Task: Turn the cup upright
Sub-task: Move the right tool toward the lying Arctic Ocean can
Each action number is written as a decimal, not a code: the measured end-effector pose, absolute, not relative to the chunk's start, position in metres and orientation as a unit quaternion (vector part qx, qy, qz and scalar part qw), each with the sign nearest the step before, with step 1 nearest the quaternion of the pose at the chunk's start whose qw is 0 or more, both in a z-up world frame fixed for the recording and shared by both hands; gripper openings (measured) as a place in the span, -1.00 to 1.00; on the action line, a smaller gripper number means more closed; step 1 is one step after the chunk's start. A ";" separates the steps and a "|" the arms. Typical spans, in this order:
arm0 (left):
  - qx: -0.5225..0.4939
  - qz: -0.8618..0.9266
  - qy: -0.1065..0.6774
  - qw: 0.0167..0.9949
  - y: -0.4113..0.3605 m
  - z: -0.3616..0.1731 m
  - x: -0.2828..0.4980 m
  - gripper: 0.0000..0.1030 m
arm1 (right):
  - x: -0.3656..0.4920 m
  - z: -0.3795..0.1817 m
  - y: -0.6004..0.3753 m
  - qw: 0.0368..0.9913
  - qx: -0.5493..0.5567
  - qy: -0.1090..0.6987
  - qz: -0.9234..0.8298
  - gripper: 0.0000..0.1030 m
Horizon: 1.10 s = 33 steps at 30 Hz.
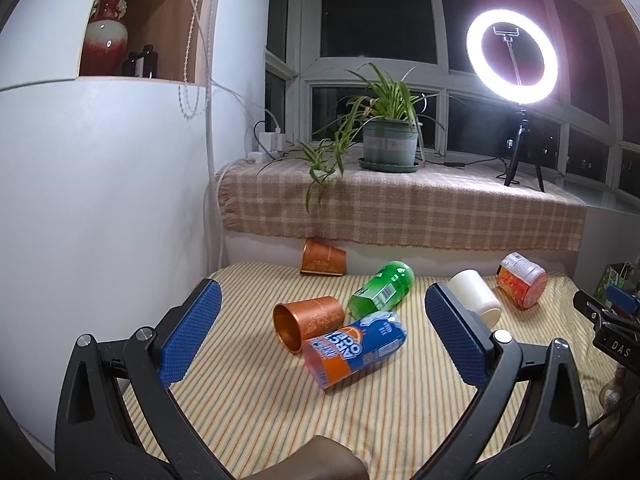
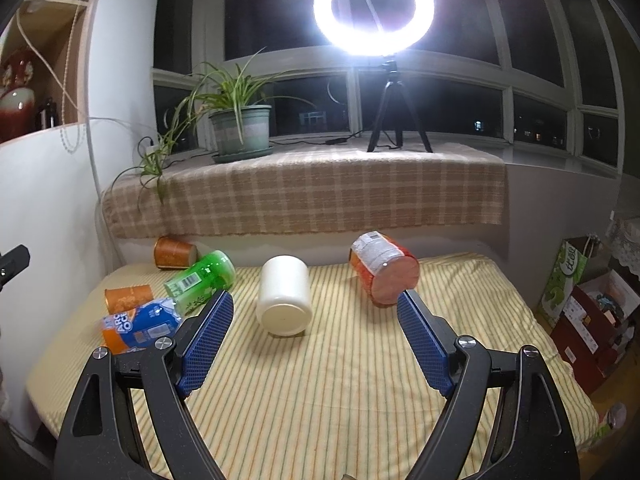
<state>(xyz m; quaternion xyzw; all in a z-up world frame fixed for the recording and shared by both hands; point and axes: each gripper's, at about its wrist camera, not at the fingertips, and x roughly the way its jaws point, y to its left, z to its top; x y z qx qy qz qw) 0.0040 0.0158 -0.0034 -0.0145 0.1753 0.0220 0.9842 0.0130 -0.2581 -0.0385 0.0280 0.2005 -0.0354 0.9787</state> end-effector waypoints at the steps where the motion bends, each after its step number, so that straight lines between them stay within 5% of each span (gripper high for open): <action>1: -0.016 0.024 0.178 0.984 0.019 -0.005 0.004 1.00 | 0.015 -0.039 -0.257 0.979 0.027 0.201 -0.032 0.63; 16: -0.008 0.061 0.229 0.971 0.057 -0.037 -0.001 1.00 | 0.080 -0.048 -0.202 0.955 -0.076 0.238 0.162 0.63; 33: -0.034 0.099 0.282 0.954 0.088 -0.069 -0.006 1.00 | 0.143 -0.078 -0.089 0.786 -0.338 0.275 0.438 0.63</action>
